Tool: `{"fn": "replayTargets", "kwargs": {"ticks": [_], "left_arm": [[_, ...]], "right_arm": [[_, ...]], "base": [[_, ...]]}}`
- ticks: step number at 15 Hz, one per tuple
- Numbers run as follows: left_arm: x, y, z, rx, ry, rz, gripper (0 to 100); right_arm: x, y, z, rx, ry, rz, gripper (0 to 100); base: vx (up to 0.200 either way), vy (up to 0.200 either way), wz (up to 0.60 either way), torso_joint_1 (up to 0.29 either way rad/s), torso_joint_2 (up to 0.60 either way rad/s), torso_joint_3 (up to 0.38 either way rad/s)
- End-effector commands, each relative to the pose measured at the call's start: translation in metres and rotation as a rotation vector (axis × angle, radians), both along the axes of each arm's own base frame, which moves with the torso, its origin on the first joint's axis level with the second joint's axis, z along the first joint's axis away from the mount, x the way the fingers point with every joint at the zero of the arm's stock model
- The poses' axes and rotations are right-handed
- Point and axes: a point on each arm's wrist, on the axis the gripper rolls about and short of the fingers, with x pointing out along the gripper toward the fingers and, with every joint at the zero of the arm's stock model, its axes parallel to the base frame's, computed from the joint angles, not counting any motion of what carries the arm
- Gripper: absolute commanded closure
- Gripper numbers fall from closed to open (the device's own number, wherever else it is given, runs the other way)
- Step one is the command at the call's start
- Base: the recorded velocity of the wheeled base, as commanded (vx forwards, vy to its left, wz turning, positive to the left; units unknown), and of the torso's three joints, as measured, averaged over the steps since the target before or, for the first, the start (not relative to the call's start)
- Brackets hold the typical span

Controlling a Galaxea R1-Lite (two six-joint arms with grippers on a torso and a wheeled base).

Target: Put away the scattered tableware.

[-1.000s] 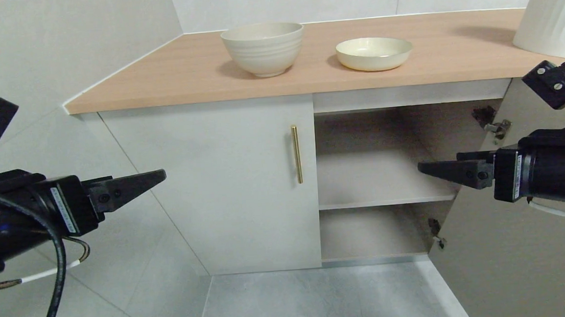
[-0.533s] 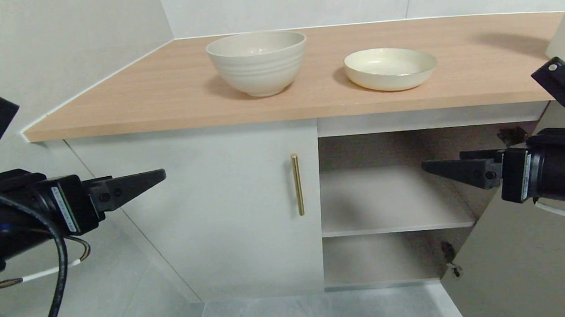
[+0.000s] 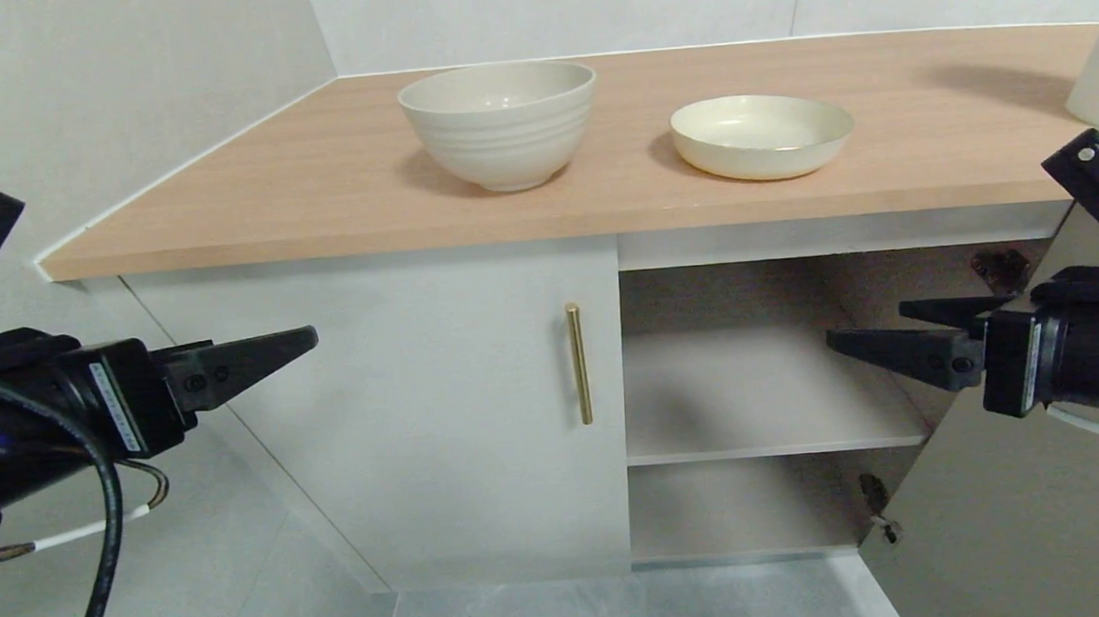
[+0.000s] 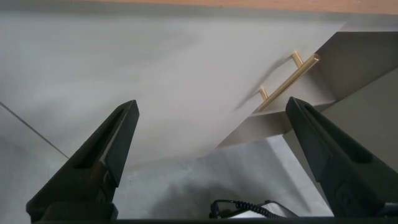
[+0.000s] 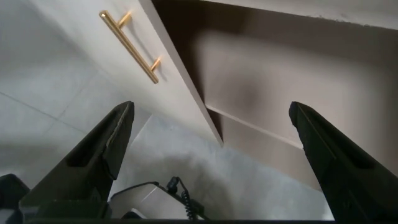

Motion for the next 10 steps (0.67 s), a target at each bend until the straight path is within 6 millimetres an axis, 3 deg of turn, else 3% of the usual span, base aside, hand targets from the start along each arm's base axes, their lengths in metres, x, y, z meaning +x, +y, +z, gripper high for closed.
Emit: {"fn": "replayTargets", "kwargs": {"ticks": [1, 5, 8, 10], "left_arm": [[0.0003, -0.0001, 0.0000, -0.001, 0.000, 0.000, 0], [0.0010, -0.0003, -0.0005, 0.000, 0.003, 0.000, 0], [0.0010, -0.0003, -0.0005, 0.000, 0.003, -0.002, 0], [0.0010, -0.0003, -0.0005, 0.000, 0.003, -0.002, 0]], "right_arm": [[-0.0005, -0.0002, -0.0020, 0.001, -0.003, 0.001, 0], [-0.0003, 0.0000, -0.0029, -0.001, -0.003, 0.001, 0], [-0.0003, 0.0000, -0.0029, -0.001, -0.003, 0.001, 0], [0.0001, 0.0002, -0.0032, -0.003, -0.002, 0.001, 0]], "base": [[0.000, 0.000, 0.00, 0.000, 0.00, 0.000], [0.000, 0.000, 0.00, 0.028, -0.08, -0.041], [0.000, 0.000, 0.00, 0.147, -0.18, -0.229], [0.000, 0.000, 0.00, 0.208, -0.52, -0.264]]}}
